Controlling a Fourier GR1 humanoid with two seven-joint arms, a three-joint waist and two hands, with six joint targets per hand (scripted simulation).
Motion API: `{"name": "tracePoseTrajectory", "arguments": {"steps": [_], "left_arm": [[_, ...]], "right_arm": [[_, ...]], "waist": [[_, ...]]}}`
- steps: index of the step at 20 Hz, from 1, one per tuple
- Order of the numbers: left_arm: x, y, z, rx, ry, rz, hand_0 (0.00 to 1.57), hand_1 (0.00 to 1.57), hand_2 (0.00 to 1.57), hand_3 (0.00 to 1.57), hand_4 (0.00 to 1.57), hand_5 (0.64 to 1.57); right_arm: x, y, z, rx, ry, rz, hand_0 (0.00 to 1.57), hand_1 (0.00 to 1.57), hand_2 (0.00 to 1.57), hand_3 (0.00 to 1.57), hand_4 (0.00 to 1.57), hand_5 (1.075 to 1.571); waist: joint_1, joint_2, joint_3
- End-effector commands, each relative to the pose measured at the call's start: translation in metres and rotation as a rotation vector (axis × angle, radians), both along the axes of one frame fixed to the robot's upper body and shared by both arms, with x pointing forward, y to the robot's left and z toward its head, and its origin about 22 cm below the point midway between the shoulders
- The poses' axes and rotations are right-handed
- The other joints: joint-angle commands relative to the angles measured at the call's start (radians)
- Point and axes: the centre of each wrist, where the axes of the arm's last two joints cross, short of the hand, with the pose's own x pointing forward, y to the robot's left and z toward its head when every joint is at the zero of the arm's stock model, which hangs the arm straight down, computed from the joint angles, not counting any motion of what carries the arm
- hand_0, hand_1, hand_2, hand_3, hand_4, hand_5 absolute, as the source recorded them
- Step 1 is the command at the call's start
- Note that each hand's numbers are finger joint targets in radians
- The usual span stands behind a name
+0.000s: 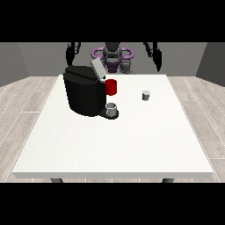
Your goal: Insert the coffee pod into the coffee machine and close the lid
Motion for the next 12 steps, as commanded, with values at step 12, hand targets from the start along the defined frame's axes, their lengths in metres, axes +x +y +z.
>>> {"name": "tracePoseTrajectory", "arguments": {"steps": [12], "left_arm": [[-0.002,-0.002,-0.004,0.05,-0.131,-0.177,0.0,0.0,0.0,0.0,0.32,1.571]], "right_arm": [[0.006,-0.003,-0.004,0.057,-0.114,-0.159,0.0,0.0,0.0,0.0,0.14,1.571]], "waist": [[-0.012,-0.021,0.0475]]}}
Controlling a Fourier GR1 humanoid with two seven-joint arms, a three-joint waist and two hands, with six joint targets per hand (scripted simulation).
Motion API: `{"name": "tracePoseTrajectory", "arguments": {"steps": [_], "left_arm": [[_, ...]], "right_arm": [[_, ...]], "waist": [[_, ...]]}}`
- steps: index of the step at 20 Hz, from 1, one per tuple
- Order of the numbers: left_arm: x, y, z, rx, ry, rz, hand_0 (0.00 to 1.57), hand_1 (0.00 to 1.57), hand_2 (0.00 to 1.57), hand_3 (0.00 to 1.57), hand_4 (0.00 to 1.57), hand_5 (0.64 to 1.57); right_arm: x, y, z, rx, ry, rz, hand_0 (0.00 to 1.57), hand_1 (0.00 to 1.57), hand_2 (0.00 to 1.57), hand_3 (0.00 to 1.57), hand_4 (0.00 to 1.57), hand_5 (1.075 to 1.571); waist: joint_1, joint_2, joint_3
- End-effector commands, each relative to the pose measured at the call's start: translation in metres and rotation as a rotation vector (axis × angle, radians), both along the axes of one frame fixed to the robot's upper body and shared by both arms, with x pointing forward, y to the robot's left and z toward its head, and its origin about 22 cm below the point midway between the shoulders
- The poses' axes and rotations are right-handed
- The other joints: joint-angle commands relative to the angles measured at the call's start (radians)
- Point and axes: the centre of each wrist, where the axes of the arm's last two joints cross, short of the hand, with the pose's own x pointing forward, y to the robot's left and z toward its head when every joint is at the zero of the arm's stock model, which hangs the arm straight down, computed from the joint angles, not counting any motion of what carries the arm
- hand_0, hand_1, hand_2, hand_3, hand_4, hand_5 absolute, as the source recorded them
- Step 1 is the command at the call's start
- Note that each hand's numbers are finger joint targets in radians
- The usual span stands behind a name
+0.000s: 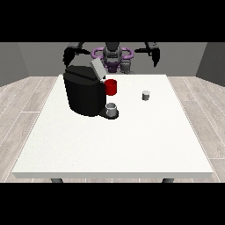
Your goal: Insert the coffee pod into the coffee machine and close the lid
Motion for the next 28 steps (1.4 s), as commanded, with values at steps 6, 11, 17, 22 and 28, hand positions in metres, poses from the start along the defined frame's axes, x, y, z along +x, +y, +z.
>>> {"name": "tracePoseTrajectory", "arguments": {"steps": [6,11,17,22,28], "left_arm": [[0.046,0.046,0.038,0.219,-0.01,0.031,0.0,0.0,0.0,0.0,0.0,1.571],[0.074,0.057,0.042,0.166,0.085,0.032,0.0,0.0,0.0,0.0,0.0,1.571],[0.088,0.073,0.034,0.273,0.136,0.063,0.0,0.0,0.0,0.0,0.0,1.571],[0.106,0.069,0.028,0.283,0.2,0.069,0.0,0.0,0.0,0.0,0.0,1.571],[0.123,0.052,0.036,0.401,0.199,0.028,0.0,0.0,0.0,0.0,0.0,1.571]], "right_arm": [[0.014,0.026,0.007,0.008,-0.107,0.008,0.0,0.0,0.0,0.0,0.18,1.571],[0.023,0.034,0.024,0.035,-0.148,0.066,0.0,0.0,0.0,0.0,0.23,1.571],[0.034,0.036,0.028,0.054,-0.153,0.087,0.0,0.0,0.0,0.0,0.28,1.571],[0.039,0.035,0.027,0.027,-0.116,0.079,0.0,0.0,0.0,0.0,0.35,1.571],[0.059,0.052,0.025,-0.015,-0.101,0.032,0.0,0.0,0.0,0.0,0.37,1.571]], "waist": [[-0.07,0.095,0.0022],[-0.124,0.132,0.002],[-0.123,0.179,0.0021],[-0.129,0.181,0.0022],[-0.095,0.229,0.0023]]}}
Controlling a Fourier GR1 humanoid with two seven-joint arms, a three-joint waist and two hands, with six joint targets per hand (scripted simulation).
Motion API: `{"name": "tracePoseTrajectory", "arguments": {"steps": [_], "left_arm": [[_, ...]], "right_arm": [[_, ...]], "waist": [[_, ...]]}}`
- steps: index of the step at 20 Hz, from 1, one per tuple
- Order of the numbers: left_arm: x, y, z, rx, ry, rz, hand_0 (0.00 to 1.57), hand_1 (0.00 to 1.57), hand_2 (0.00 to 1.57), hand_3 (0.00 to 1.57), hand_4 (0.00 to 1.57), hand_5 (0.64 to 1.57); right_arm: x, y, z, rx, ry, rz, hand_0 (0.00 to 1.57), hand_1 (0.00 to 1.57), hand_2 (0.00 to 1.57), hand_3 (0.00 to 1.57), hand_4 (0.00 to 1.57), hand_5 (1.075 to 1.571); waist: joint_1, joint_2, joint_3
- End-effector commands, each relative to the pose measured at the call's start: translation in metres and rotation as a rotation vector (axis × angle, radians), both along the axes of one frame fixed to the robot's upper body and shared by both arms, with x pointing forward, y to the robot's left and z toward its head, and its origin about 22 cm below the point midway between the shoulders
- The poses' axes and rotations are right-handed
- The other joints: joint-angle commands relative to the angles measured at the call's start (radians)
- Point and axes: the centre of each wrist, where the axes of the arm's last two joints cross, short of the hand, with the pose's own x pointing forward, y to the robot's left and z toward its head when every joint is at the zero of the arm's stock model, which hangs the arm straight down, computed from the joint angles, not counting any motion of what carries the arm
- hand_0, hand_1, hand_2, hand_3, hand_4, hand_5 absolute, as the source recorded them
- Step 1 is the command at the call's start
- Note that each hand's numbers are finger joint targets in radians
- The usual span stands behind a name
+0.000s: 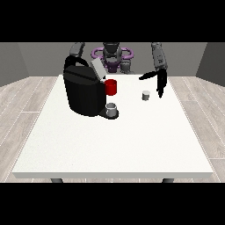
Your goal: Insert the coffee pod into the coffee machine and close the lid
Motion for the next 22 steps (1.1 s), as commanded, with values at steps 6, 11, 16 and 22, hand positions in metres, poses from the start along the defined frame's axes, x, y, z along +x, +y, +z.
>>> {"name": "tracePoseTrajectory", "arguments": {"steps": [6,11,16,22], "left_arm": [[-0.002,0.004,-0.029,0.141,0.073,-0.014,0.1,0.1,0.5,0.0,0.0,1.571],[0.008,-0.001,-0.031,0.181,0.126,0.01,0.81,0.81,0.85,0.5,0.0,1.571],[0.018,0.02,-0.009,0.323,0.07,0.011,0.58,0.58,0.72,0.47,0.0,1.571],[0.011,-0.015,-0.043,0.398,0.076,-0.051,0.65,0.65,0.79,0.53,0.0,1.571]], "right_arm": [[-0.002,-0.003,-0.014,-0.047,0.063,-0.019,0.0,0.0,0.0,0.0,0.42,1.571],[0.006,0.002,-0.009,-0.053,0.082,-0.019,0.0,0.0,0.0,0.0,0.39,1.571],[0.016,-0.003,0.005,-0.037,0.017,0.022,0.0,0.0,0.0,0.0,0.43,1.571],[0.011,-0.001,-0.015,-0.041,0.064,-0.012,0.0,0.0,0.0,0.0,0.52,1.571]], "waist": [[-0.004,-0.018,0.0],[-0.013,-0.012,0.0],[-0.047,0.05,-0.0002],[-0.011,-0.005,0.0001]]}}
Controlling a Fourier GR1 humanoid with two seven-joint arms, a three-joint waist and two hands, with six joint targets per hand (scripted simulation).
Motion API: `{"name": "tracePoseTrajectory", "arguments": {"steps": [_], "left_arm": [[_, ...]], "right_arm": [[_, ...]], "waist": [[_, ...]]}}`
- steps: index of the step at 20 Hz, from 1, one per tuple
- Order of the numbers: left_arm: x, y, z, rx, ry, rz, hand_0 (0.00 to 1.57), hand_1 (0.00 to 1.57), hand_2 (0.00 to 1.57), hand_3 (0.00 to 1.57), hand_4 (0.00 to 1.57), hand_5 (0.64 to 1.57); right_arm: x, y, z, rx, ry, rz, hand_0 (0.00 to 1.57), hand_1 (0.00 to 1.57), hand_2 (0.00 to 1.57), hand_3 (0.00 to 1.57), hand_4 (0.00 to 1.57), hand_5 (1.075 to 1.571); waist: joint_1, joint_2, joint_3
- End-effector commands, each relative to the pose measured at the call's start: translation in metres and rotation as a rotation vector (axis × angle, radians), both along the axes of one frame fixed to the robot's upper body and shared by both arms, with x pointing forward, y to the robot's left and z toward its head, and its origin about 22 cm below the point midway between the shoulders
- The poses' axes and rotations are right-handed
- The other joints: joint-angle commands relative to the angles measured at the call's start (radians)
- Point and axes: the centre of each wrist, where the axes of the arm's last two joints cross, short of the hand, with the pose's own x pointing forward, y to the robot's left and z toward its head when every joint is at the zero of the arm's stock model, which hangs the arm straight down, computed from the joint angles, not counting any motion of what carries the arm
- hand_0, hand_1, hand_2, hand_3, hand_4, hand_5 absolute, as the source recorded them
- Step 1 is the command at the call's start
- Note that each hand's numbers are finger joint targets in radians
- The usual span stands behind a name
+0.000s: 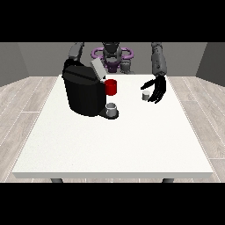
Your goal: Insert the coffee pod into the coffee machine and close the lid
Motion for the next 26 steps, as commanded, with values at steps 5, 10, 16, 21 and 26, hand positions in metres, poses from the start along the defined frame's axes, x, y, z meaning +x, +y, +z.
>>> {"name": "tracePoseTrajectory", "arguments": {"steps": [5,10,16,21,26], "left_arm": [[0.007,-0.008,-0.002,0.089,-0.133,0.007,0.69,0.69,0.85,0.65,0.29,1.571],[0.003,0.007,-0.009,0.147,-0.133,0.031,0.92,0.92,1.04,0.83,0.36,1.571],[0.011,-0.005,-0.006,0.226,-0.079,0.003,1.03,1.03,1.11,0.89,0.29,1.571],[0.031,0.005,0.032,0.202,-0.172,-0.057,1.32,1.32,1.43,1.41,0.55,1.571],[0.047,-0.022,0.053,0.146,-0.202,-0.191,1.4,1.4,1.42,1.36,0.6,1.571]], "right_arm": [[0.006,0.008,-0.003,0.02,-0.026,-0.025,0.0,0.0,0.0,0.0,0.51,1.571],[0.008,0.012,0.024,0.045,-0.038,0.021,0.0,0.0,0.0,0.0,0.51,1.571],[0.0,0.001,0.0,0.027,0.003,-0.002,0.0,0.0,0.0,0.0,0.43,1.571],[0.004,-0.001,0.0,0.049,-0.016,0.009,0.0,0.0,0.0,0.0,0.45,1.571],[0.015,-0.007,0.001,0.052,0.055,-0.034,0.0,0.0,0.0,0.0,0.5,1.571]], "waist": [[0.007,0.039,-0.0008],[-0.037,0.035,-0.0013],[-0.025,0.007,-0.0007],[-0.031,0.038,-0.0006],[0.01,-0.034,-0.0005]]}}
